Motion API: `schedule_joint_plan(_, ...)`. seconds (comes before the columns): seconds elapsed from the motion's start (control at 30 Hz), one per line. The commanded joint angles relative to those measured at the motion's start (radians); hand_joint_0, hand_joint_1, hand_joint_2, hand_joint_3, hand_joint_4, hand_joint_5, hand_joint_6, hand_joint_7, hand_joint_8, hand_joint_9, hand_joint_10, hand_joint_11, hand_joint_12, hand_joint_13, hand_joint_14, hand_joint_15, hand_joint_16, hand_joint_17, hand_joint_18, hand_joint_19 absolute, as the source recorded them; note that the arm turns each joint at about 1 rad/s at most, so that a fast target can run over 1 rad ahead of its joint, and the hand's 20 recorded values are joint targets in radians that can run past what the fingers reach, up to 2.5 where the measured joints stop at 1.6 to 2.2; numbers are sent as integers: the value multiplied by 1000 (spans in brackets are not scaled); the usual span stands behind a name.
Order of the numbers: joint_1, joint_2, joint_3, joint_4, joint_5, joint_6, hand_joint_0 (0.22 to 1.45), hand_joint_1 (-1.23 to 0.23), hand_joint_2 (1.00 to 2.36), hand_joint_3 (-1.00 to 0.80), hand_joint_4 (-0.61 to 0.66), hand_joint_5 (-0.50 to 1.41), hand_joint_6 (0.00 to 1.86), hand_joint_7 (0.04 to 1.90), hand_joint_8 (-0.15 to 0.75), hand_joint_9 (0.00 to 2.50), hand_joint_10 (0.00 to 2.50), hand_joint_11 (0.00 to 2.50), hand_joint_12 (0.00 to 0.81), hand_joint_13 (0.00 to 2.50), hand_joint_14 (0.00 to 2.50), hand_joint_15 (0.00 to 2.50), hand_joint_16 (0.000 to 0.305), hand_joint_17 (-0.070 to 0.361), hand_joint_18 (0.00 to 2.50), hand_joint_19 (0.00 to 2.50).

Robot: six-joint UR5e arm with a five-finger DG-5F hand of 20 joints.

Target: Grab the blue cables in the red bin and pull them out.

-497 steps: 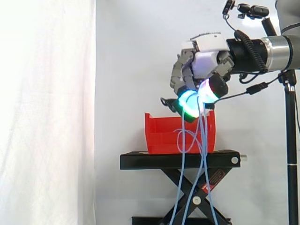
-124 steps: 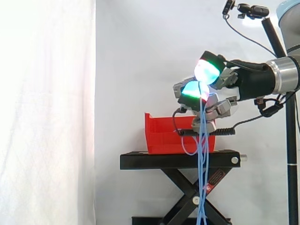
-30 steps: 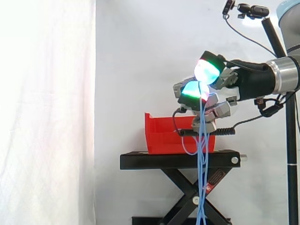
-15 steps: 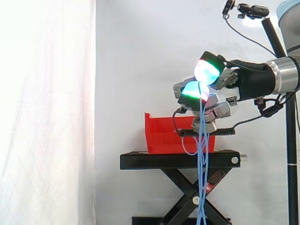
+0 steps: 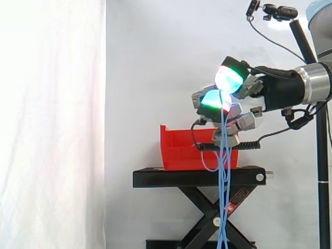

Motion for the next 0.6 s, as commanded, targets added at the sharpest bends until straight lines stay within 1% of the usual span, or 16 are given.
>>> schedule_joint_plan(0.0, 1, 0, 0, 1, 1, 0, 944, -926, 1000, -1000, -109, 603, 1196, 538, 138, 1405, 16, 1799, 258, 1569, 1, 1867, 46, 103, 1063, 1091)
schedule_joint_plan(0.07, 0, 0, 0, -1, -1, 0, 945, -925, 1000, -1000, -109, 603, 1196, 538, 124, 1407, 16, 1792, 261, 1569, 1, 1869, 46, 103, 1065, 1081)
schedule_joint_plan(0.1, 0, 0, 0, -1, 1, 0, 944, -926, 1000, -1000, -109, 603, 1196, 538, 132, 1407, 16, 1791, 253, 1569, 1, 1875, 46, 103, 1063, 1089)
schedule_joint_plan(0.17, 0, 0, 0, -1, 1, 0, 945, -925, 1000, -1000, -109, 603, 1196, 538, 126, 1405, 16, 1805, 262, 1570, 0, 1868, 46, 103, 1062, 1092)
schedule_joint_plan(0.2, 1, 0, 0, -1, -1, 0, 944, -926, 1000, -1000, -110, 603, 1199, 528, 138, 1406, 16, 1787, 264, 1567, 1, 1884, 46, 103, 1063, 1090)
schedule_joint_plan(0.3, 0, 0, 0, 1, -1, 0, 945, -925, 1000, -1000, -109, 603, 1196, 539, 129, 1407, 17, 1804, 255, 1569, 1, 1869, 46, 103, 1062, 1094)
schedule_joint_plan(0.33, 1, 0, 0, -1, -1, 0, 944, -926, 1000, -1000, -110, 604, 1198, 529, 138, 1407, 16, 1800, 254, 1568, 2, 1876, 46, 103, 1063, 1091)
schedule_joint_plan(0.47, 0, 0, 0, -1, 1, 0, 945, -926, 1000, -1000, -109, 604, 1199, 528, 129, 1408, 16, 1805, 262, 1571, 0, 1857, 46, 103, 1063, 1089)
schedule_joint_plan(0.5, 0, 0, 0, -1, -1, 0, 945, -926, 1000, -1000, -104, 604, 1198, 529, 129, 1409, 16, 1791, 252, 1568, 1, 1869, 46, 103, 1064, 1090)
schedule_joint_plan(0.57, 0, 0, 0, 1, 1, 0, 945, -926, 1000, -1000, -108, 605, 1196, 532, 130, 1411, 16, 1798, 262, 1569, 1, 1866, 46, 103, 1063, 1081)
